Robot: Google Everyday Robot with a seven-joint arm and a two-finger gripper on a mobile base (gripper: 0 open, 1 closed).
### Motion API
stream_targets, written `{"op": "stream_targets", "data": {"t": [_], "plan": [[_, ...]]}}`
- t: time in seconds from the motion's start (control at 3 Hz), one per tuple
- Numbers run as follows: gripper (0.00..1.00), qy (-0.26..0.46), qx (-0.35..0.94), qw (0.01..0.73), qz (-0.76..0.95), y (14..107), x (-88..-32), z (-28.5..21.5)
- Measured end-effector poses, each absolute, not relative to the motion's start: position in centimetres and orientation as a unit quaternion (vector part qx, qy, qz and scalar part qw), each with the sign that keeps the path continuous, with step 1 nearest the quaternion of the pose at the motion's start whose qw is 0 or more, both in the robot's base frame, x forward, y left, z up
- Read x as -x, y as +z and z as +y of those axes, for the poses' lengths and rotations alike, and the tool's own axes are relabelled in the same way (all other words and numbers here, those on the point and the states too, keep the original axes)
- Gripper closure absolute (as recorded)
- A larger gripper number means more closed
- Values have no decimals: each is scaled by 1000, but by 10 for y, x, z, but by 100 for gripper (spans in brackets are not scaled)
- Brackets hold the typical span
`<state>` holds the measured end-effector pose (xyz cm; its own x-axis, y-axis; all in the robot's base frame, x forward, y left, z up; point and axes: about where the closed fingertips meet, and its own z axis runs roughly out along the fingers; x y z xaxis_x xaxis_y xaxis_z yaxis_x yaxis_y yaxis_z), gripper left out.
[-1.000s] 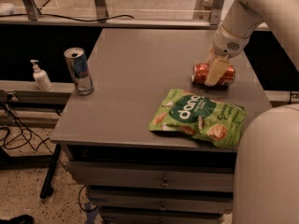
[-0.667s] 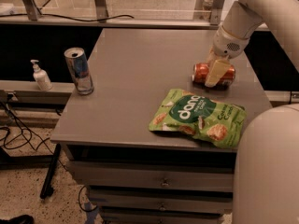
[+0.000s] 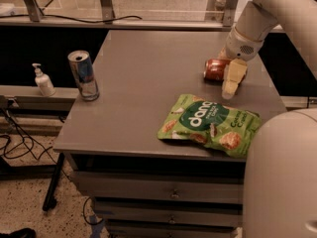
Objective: Knock coke can over
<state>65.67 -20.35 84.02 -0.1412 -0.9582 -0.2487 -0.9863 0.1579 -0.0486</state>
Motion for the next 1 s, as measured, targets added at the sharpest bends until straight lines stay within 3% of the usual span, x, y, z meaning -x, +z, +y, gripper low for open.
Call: {"op": "stream_targets", "data": {"t": [1.0], "plan": [[0, 27, 649, 208, 731, 905, -685, -192]]}}
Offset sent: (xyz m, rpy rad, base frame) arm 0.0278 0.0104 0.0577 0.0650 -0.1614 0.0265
